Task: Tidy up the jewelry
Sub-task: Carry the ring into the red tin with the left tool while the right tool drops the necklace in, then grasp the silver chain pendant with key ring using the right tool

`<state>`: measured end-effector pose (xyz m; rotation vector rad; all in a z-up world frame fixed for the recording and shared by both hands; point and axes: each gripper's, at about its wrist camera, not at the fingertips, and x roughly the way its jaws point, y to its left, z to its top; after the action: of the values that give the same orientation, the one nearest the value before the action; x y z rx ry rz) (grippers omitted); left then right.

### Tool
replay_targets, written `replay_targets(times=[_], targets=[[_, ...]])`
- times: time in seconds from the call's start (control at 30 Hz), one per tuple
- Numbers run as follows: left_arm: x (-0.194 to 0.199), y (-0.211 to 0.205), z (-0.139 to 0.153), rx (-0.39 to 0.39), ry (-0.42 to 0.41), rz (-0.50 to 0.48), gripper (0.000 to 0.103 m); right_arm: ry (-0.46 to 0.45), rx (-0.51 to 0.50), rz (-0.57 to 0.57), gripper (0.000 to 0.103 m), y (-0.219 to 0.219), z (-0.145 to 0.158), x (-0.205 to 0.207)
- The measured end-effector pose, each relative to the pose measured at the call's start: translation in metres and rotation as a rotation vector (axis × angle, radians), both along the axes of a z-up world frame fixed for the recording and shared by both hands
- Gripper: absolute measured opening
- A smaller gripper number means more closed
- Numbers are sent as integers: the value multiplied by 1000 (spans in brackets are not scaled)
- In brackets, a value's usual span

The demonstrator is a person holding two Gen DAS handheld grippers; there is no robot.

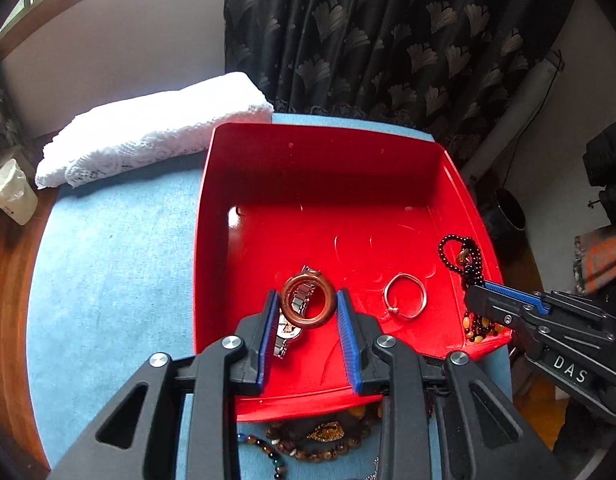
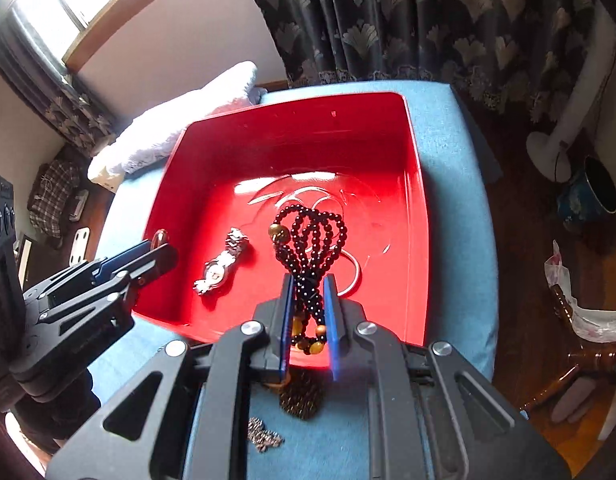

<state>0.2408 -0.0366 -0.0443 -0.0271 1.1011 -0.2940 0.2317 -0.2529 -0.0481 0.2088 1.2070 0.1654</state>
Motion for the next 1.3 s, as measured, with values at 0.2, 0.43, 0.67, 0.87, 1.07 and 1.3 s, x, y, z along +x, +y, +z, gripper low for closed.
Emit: replay_targets(times=[0.2,0.43,0.67,0.87,1.07,1.3], targets=[[7,-3,-20,13,33,-10,29,37,-3,5,13,1,-22,11],[15,-6,-27,24,55,-10,30,44,-11,-7,17,-3,-29,13],[11,0,-17,14,34,-5,39,9,2,-23,17,-11,-16,4],[-18,16,18,27,-74,13,47,-44,18,-25,25,-16,8,-21],[-58,45,41,68,-145,64,53,-86,28,-15,30,-14,28,-59],[-93,67,23,116,-91,96,53,-50,42,3,31,-4,22,-92]])
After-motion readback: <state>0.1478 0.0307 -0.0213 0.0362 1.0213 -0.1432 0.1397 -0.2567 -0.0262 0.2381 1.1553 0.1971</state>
